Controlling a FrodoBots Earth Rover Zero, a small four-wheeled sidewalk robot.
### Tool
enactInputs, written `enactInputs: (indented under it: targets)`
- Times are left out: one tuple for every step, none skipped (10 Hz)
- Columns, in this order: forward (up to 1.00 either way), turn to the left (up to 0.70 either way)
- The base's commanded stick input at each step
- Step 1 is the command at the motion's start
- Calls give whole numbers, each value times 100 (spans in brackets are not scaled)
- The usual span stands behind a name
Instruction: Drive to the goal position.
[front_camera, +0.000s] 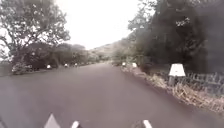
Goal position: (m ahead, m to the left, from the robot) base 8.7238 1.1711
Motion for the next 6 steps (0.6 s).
enactInputs:
  targets:
    - [50, -50]
    - [50, -50]
    - [50, -50]
    - [50, -50]
    - [50, 0]
    - [50, 0]
